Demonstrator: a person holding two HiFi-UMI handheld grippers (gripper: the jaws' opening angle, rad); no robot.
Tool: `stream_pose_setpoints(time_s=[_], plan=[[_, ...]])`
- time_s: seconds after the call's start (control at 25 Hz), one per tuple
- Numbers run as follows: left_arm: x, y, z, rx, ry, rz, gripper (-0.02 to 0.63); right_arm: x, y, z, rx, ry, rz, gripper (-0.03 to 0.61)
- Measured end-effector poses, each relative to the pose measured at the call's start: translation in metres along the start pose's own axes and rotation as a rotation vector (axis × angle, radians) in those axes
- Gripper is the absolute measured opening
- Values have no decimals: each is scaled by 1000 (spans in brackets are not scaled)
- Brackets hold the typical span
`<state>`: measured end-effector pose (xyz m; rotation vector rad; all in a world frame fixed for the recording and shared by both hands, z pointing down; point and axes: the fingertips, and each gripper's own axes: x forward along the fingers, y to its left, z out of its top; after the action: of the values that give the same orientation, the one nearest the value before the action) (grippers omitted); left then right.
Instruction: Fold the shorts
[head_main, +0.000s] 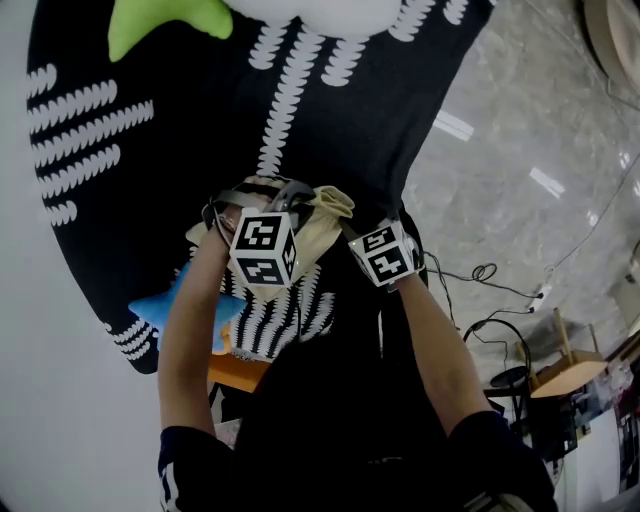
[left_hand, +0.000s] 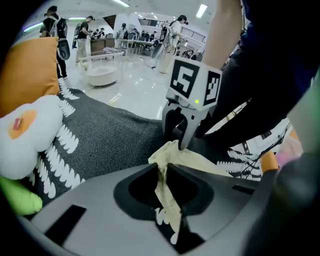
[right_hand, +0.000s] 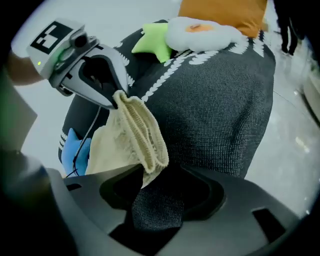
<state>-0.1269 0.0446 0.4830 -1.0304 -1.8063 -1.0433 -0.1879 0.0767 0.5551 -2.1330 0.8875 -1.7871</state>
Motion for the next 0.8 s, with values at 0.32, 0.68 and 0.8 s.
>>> stream_pose_setpoints(time_s=[0.32, 0.68, 0.8], plan=[[-5, -4, -2, -13, -21, -4, 60, 13, 2, 8, 87, 0, 20, 195], [7, 36, -26, -144, 28, 81, 60, -7, 4, 25, 35, -52, 146, 71], [9, 60, -29, -172, 22, 146, 60, -21, -10, 46, -8, -93, 148, 71]])
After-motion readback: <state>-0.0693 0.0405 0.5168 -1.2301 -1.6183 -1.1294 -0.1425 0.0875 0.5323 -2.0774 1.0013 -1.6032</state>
